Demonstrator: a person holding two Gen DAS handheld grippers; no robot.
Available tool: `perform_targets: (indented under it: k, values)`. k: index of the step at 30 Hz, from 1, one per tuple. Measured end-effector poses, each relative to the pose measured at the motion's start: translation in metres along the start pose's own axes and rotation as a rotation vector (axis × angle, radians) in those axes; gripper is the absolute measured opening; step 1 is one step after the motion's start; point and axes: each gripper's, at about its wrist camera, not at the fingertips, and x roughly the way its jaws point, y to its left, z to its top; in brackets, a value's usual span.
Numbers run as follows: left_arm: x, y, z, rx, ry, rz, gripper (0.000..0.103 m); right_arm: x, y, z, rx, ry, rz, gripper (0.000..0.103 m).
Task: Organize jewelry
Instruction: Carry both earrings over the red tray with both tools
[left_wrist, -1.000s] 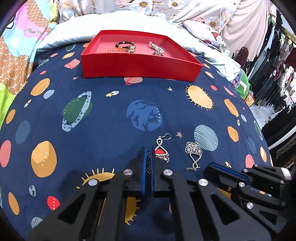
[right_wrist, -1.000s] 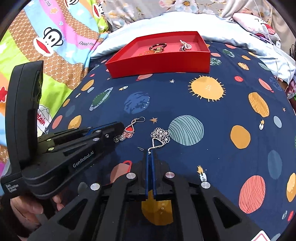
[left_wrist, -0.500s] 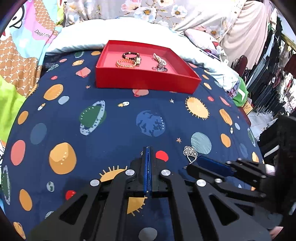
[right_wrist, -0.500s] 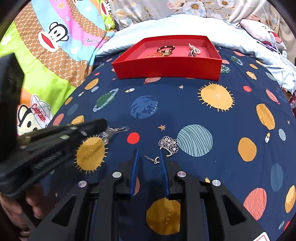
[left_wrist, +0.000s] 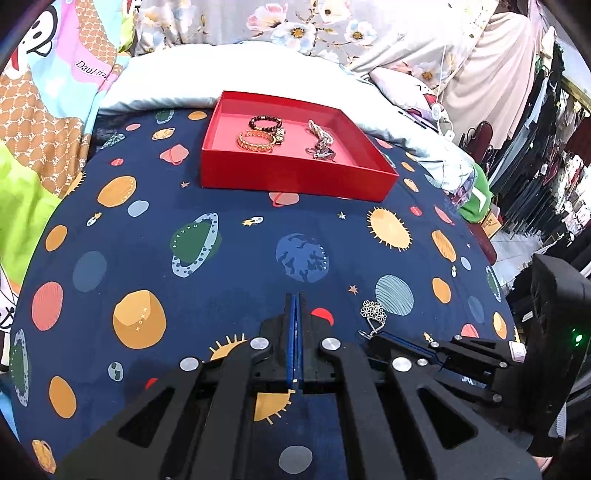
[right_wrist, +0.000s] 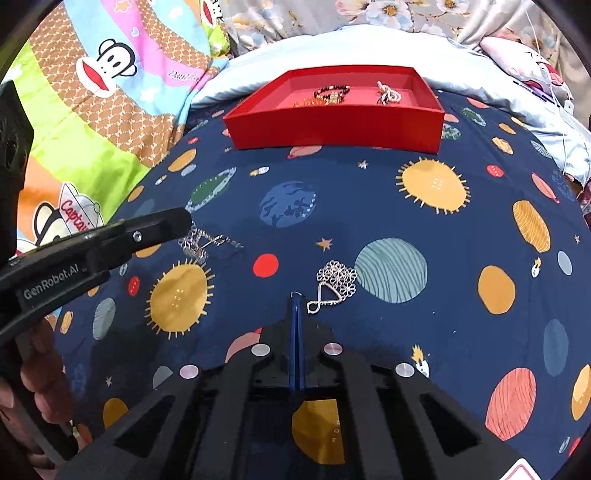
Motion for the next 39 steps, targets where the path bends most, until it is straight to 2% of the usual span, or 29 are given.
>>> perform_targets:
  k: [7, 18, 24, 28, 39]
  values:
    - [-0.005, 0.000, 0.003, -0.005, -0.010, -0.004, 0.000, -0.021, -0.009, 0.011, 0.044, -0.067, 0.016, 0.000]
    - [-0.026, -0.012, 0.028, 0.037, -0.074, -0.020, 0.000, -0.071, -0.013, 0.055, 0.026, -0.214, 0.015, 0.000]
    - [-0.042, -0.016, 0.061, 0.077, -0.136, -0.019, 0.000, -0.091, -0.015, 0.091, -0.005, -0.289, 0.028, 0.000]
    - [-0.046, -0.015, 0.087, 0.104, -0.179, 0.007, 0.000, -0.095, -0.015, 0.115, -0.034, -0.326, 0.020, 0.000]
    - [-0.019, -0.011, 0.156, 0.139, -0.235, 0.066, 0.000, -0.061, -0.034, 0.189, -0.036, -0.329, 0.026, 0.000]
